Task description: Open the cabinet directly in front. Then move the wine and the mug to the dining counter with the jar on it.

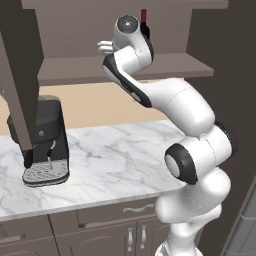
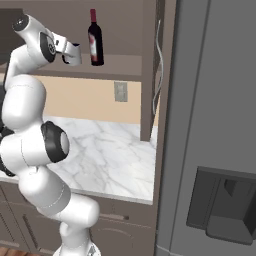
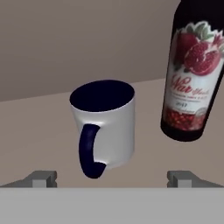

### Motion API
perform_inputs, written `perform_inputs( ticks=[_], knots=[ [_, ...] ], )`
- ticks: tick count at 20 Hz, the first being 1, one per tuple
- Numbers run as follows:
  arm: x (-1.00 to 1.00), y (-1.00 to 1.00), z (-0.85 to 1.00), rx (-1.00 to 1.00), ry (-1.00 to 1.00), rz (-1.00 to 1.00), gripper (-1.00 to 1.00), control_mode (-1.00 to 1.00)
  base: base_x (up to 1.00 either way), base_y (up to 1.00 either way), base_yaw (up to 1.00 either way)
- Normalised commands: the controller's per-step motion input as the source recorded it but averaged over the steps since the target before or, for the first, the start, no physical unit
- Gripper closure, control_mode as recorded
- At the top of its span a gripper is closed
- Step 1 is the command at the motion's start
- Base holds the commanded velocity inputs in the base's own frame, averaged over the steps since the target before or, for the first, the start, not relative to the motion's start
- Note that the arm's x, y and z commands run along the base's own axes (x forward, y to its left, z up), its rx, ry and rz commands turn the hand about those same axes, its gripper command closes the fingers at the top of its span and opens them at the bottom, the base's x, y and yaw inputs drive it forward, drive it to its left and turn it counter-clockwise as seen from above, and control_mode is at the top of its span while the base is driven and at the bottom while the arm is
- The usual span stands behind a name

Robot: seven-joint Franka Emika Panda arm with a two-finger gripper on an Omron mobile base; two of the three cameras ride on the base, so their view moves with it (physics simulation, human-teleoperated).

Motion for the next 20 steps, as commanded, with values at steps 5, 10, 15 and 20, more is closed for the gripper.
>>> perform_inputs(
  ticks=[5,10,15,20],
  knots=[
    [0.13,0.0,-0.02,0.0,0.0,0.0,-1.0,-1.0,0.0,0.0,0.0],
    [0.14,0.1,-0.03,0.0,0.0,0.0,-1.0,-1.0,0.0,0.0,0.0],
    [0.03,0.21,0.0,0.0,0.0,0.0,-1.0,-1.0,0.0,0.0,0.0],
    [0.04,0.0,-0.01,0.0,0.0,0.0,-1.0,-1.0,0.0,0.0,0.0]
  ],
)
